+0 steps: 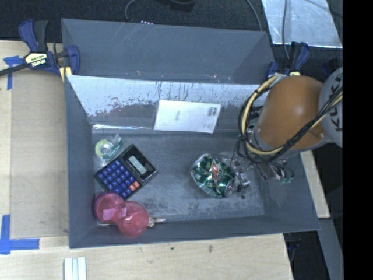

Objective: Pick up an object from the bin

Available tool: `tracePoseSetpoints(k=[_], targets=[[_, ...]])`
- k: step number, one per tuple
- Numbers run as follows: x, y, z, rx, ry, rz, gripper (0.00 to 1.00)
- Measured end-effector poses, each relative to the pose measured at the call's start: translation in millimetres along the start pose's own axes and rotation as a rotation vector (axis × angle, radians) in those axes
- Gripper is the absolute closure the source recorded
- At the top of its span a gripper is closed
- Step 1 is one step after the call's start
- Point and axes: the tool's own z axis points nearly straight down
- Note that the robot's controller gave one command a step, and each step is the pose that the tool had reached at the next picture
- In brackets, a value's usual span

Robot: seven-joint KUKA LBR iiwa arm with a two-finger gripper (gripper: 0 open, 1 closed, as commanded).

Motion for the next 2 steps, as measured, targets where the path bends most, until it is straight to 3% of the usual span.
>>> tracePoseSetpoints(k=[1, 2], targets=[[-12.1, -3, -59, 0.007, -0.014, -0.012, 1.00], [2.6, 7, -102, 0.002, -0.006, -0.008, 1.00]])
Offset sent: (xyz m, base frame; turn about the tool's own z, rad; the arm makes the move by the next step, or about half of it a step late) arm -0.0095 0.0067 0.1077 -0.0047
